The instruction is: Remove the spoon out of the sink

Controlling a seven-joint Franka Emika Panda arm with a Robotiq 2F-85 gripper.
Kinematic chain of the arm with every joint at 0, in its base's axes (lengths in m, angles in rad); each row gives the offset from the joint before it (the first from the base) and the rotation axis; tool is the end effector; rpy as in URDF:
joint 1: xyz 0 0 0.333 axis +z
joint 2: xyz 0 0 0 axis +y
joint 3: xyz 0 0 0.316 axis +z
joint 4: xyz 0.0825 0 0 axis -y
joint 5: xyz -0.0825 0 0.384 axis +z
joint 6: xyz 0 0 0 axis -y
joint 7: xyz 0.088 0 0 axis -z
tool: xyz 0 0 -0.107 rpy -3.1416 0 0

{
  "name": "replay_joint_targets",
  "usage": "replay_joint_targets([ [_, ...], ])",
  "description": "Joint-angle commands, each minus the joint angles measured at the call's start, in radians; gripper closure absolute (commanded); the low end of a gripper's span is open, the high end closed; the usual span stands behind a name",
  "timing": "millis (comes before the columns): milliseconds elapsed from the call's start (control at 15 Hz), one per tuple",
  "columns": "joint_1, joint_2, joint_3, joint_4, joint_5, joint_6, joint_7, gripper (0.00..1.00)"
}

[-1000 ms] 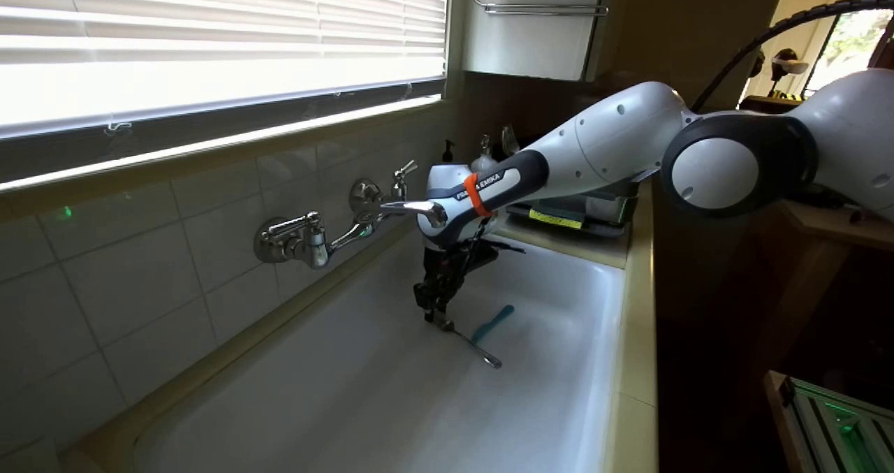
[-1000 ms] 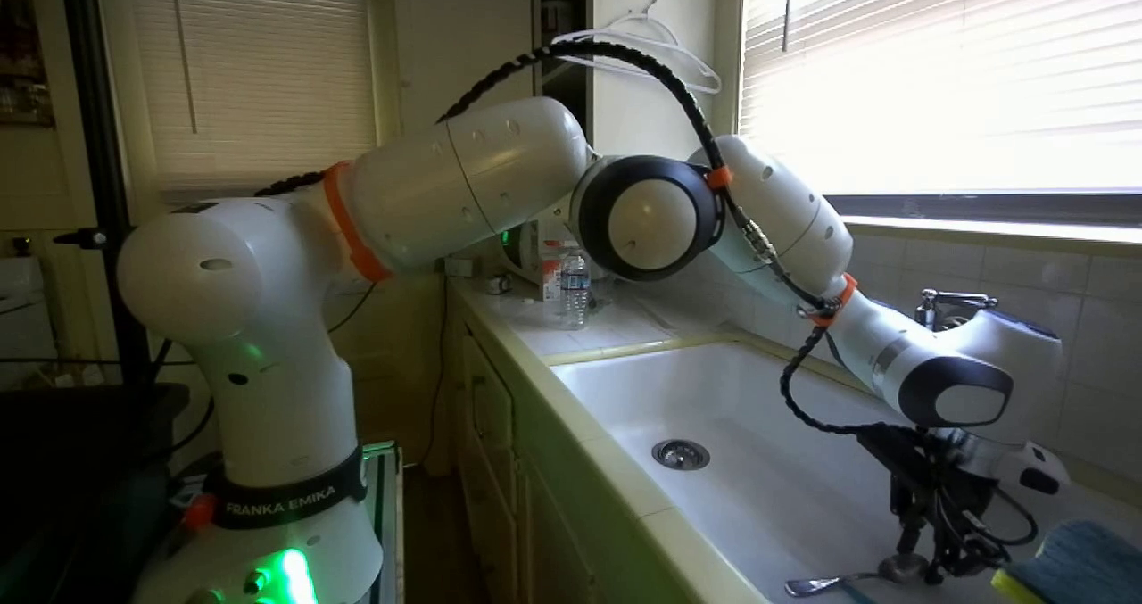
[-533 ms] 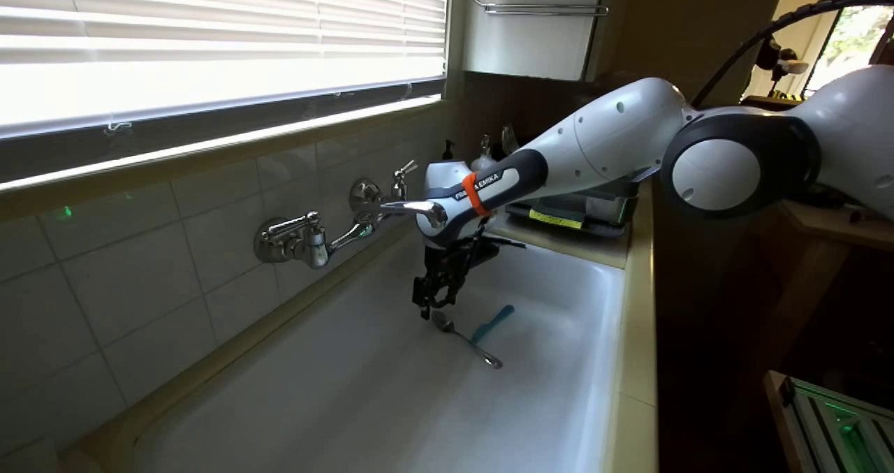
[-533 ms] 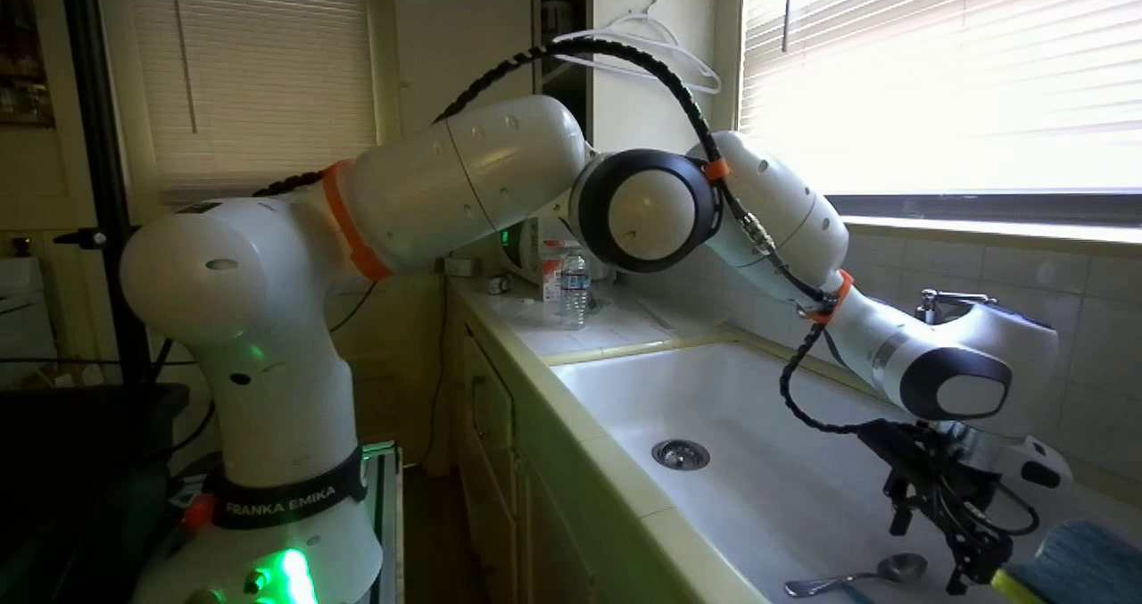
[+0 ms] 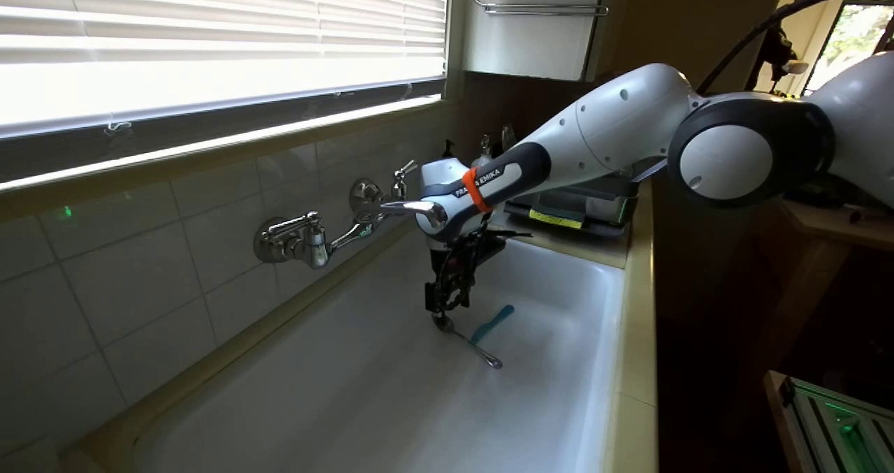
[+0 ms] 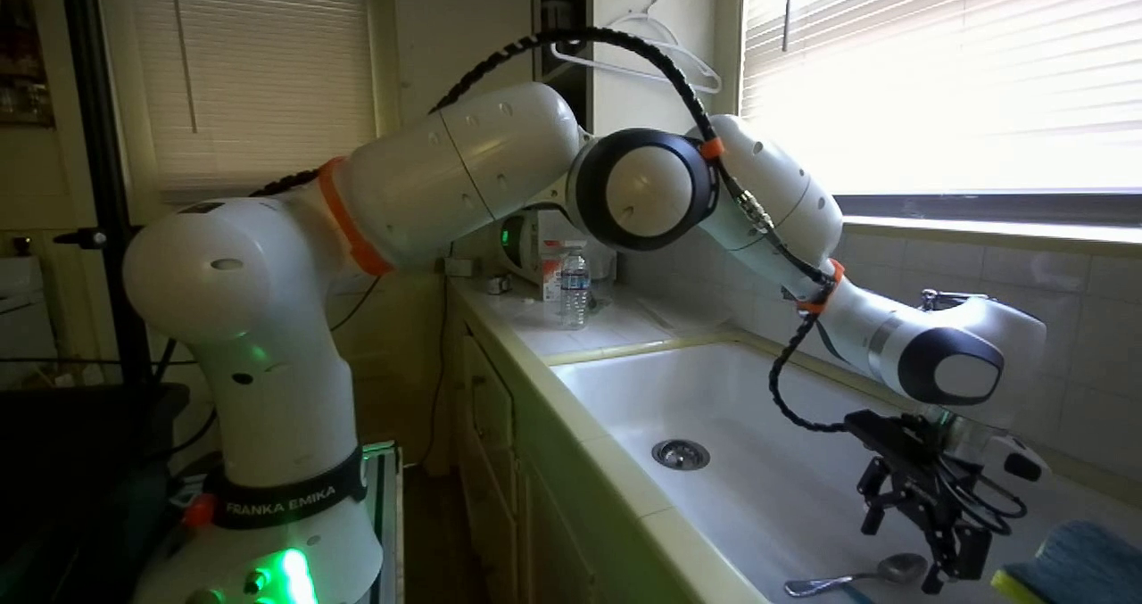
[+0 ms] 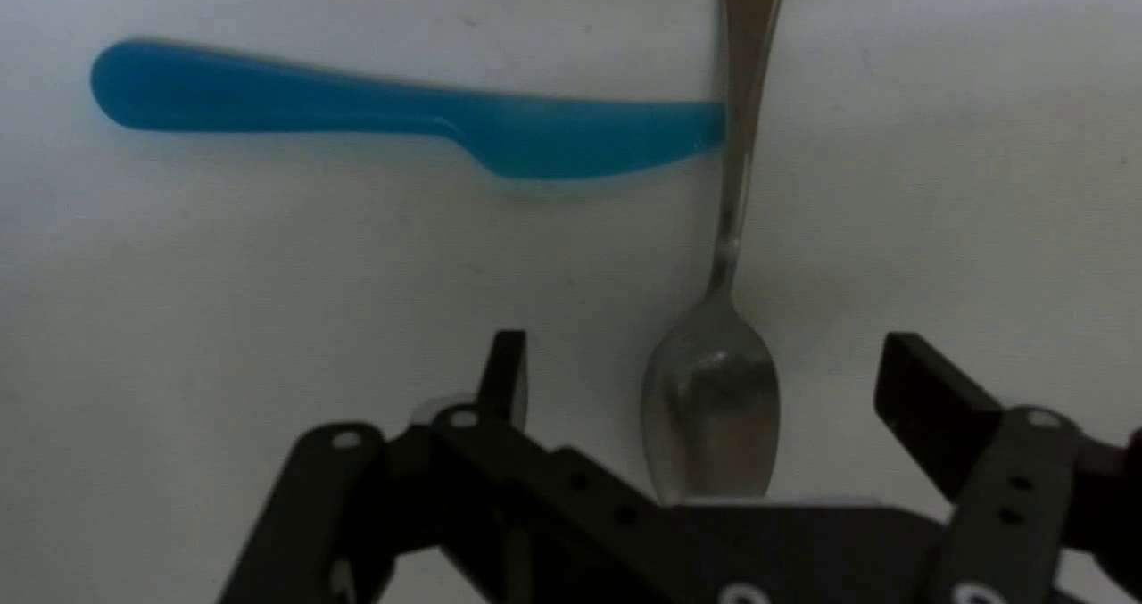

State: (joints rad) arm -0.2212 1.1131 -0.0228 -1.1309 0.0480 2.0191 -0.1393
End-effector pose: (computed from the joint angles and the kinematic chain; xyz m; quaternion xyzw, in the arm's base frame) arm 0.7136 -0.1701 0.0999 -0.9919 0.0596 0.1082 0.0306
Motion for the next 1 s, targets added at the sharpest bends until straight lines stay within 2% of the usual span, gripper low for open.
replay_joint_targets([
  [0, 0.019, -0.01, -0.021, -0.037, -0.026, -0.033, 0.0, 0.0],
  [333, 0.019, 0.001, -0.013, -0.042, -0.013, -0.013, 0.007, 0.02],
  [467, 0.021, 0.007, -0.014, -0.036, -0.013, -0.016, 0.012, 0.27],
  [600, 0.022, 0.011, -0.013, -0.032, -0.012, -0.017, 0.014, 0.37],
  [933, 0.025, 0.024, -0.014, -0.022, -0.009, -0.012, 0.024, 0.77],
])
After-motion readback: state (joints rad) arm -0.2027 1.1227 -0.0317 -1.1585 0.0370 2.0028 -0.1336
